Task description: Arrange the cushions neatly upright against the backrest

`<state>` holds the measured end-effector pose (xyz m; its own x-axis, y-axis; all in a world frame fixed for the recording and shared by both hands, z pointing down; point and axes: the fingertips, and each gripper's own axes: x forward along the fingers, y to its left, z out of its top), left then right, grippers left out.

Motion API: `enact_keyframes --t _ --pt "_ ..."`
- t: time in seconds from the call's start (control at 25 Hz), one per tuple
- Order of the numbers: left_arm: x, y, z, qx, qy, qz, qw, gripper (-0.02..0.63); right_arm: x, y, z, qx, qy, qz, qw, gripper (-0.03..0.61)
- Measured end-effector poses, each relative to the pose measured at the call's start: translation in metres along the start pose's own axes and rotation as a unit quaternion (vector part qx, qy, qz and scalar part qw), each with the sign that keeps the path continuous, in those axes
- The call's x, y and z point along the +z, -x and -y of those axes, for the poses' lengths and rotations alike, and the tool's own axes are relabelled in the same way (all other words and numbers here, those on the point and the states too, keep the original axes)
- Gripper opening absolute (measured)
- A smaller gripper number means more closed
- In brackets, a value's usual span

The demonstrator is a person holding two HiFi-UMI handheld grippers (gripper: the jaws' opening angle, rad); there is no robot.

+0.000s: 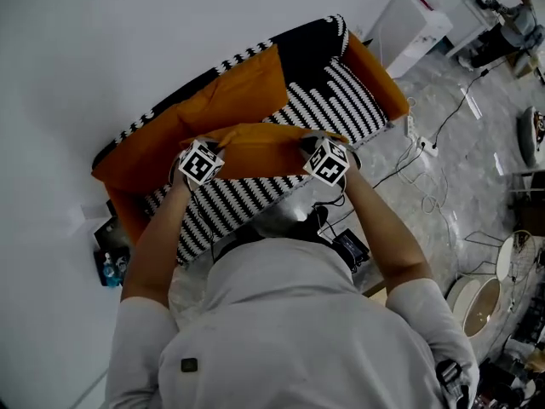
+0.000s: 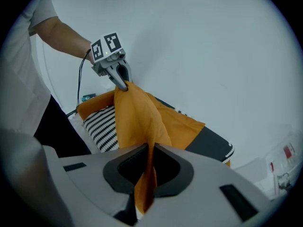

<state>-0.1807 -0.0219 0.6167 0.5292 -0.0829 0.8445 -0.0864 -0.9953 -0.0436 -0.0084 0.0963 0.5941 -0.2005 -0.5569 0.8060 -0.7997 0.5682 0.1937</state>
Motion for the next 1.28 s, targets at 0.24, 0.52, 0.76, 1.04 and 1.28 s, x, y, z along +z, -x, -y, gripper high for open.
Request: enact_keyframes --t 0.24,0.52,0.76,1.04,1.28 --pt "0.091 -0.049 0.055 -0.007 -0.022 -0.016 0.9996 0.031 -0.093 0.051 0.051 -0.007 -0.024 0.005 1.0 0.048" --pt "0.185 -0.109 0.119 -0.024 -0.042 -0.019 0.9987 0.031 -0.192 0.106 0.104 -0.019 -0.038 0.008 0.999 0.048" --pt "0.248 -0.149 0.154 -0.04 -0.07 -0.019 0.9965 0.031 -0.255 0.139 0.137 -0.039 -0.065 0.007 0.997 0.048" --pt "0.295 -0.18 0.173 -0.061 -0.098 -0.021 0.9931 0.031 -0.299 0.159 0.161 -0.055 -0.093 0.0 0.994 0.048" --pt "0.32 -0.209 0.166 -0.076 -0.098 -0.018 0.9921 0.03 -0.315 0.157 0.19 -0.058 -0.098 -0.01 0.993 0.048"
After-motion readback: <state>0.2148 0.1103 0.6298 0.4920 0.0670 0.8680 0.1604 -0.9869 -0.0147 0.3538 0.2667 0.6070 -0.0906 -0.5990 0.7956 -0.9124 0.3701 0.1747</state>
